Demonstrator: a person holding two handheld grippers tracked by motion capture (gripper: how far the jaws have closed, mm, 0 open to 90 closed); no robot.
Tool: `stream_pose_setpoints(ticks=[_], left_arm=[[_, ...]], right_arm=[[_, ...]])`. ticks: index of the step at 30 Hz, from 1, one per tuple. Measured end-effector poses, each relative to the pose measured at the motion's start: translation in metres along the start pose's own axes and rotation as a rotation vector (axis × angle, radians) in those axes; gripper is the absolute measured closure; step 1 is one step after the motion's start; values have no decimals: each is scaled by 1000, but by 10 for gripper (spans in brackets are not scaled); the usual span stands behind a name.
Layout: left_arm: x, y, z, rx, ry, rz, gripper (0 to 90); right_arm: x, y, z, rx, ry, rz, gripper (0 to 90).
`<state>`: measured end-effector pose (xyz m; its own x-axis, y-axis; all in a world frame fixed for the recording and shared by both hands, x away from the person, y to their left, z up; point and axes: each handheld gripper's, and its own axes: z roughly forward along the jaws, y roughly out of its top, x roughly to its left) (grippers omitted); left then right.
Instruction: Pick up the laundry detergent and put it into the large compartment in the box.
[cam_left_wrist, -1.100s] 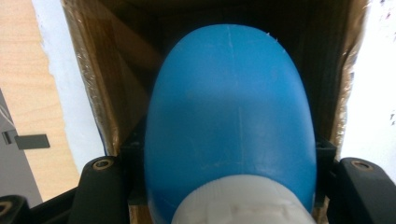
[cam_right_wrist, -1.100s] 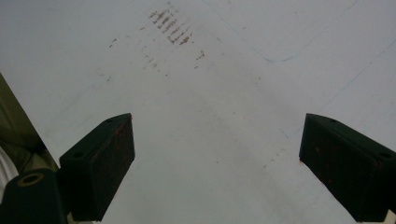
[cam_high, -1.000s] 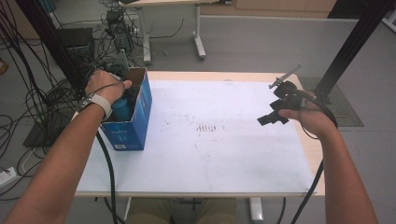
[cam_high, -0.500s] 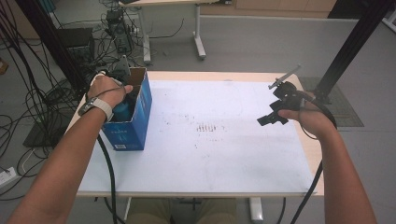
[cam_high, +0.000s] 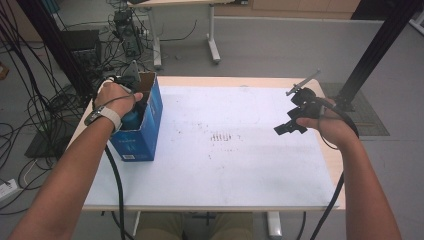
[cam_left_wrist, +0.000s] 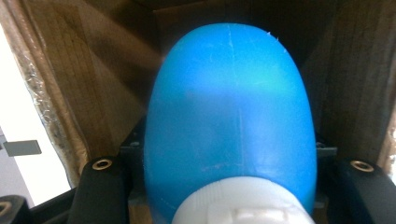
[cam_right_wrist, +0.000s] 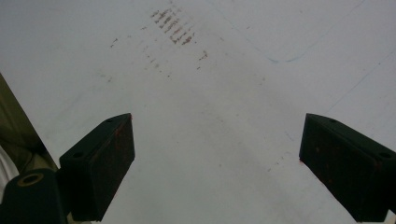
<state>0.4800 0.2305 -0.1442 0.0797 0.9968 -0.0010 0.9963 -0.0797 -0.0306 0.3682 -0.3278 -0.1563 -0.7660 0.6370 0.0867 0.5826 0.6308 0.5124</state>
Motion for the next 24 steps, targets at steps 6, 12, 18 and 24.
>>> stream_pose_setpoints(ticks=[6, 12, 18, 24], left_arm=[[-1, 0, 0, 4, 2, 3, 382], [-1, 0, 0, 0, 1, 0, 382], [0, -1, 0, -2, -1, -1, 382], [1, -2, 0, -3, -2, -3, 382]], right_arm=[[0, -1, -1, -2, -3, 0, 102], [1, 0, -1, -3, -2, -2, 102], [1, 0, -2, -5, -3, -4, 102], [2, 1, -2, -7, -3, -6, 102]])
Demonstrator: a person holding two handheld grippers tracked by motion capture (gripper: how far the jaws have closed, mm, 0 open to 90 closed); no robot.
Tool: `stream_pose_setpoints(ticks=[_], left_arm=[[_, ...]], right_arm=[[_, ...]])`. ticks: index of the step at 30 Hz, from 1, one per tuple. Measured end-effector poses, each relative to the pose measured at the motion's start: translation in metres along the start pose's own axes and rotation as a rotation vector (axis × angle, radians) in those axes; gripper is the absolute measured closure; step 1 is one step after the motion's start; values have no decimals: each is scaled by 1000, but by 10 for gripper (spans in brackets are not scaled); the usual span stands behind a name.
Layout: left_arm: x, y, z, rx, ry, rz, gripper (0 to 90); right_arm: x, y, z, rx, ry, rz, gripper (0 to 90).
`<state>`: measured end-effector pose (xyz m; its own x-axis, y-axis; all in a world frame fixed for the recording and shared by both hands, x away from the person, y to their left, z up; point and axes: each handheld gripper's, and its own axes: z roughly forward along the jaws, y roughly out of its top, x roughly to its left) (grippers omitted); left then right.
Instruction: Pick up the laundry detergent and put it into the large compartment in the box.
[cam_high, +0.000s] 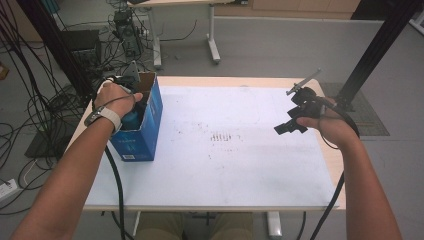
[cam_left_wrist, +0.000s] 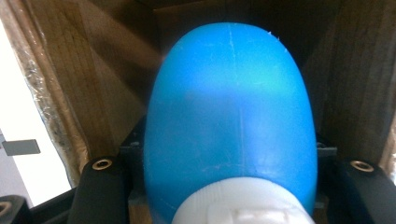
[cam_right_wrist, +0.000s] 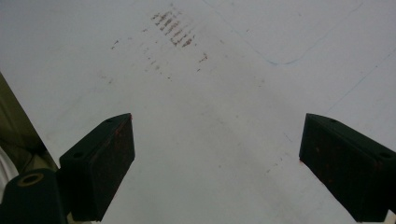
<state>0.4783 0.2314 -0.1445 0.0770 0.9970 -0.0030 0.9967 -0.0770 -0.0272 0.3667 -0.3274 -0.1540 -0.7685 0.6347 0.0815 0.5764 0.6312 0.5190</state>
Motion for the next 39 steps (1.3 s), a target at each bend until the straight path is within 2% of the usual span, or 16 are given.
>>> stream_pose_setpoints(ticks=[39], left_arm=[[-1, -2, 0, -1, 2, 0, 382]], right_arm=[[1, 1, -2, -1, -2, -3, 102]])
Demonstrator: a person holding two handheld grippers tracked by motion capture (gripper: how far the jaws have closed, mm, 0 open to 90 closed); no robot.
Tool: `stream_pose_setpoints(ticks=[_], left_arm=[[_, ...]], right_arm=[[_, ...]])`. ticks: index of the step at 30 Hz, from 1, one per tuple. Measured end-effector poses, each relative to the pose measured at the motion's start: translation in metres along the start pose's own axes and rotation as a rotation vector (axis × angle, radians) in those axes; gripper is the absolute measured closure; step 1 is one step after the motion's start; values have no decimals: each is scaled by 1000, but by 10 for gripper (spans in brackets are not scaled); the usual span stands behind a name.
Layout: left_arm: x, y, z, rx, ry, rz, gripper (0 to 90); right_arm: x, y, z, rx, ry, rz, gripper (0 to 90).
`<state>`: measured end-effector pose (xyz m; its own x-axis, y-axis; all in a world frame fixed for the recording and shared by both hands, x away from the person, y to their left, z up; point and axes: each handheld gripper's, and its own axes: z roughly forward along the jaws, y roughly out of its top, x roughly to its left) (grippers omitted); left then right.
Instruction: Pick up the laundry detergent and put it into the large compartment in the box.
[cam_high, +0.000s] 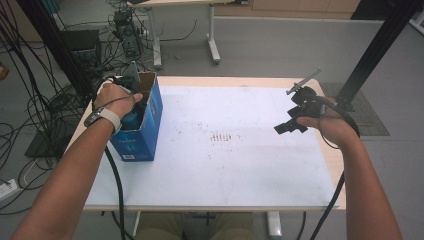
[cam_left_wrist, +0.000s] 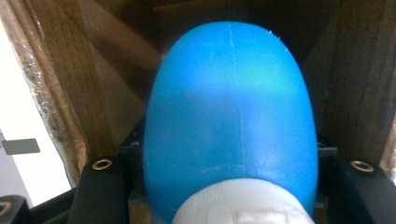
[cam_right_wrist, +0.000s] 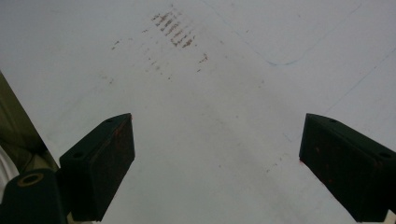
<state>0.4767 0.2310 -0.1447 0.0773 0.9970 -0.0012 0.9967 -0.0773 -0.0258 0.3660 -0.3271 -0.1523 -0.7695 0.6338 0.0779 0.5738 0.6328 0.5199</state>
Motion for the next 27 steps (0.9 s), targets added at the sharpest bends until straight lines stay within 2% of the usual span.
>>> stream_pose_setpoints(ticks=[27], left_arm=[[0, 0, 0, 5, 0, 2, 382]], right_arm=[[0, -1, -1, -3, 0, -2, 102]])
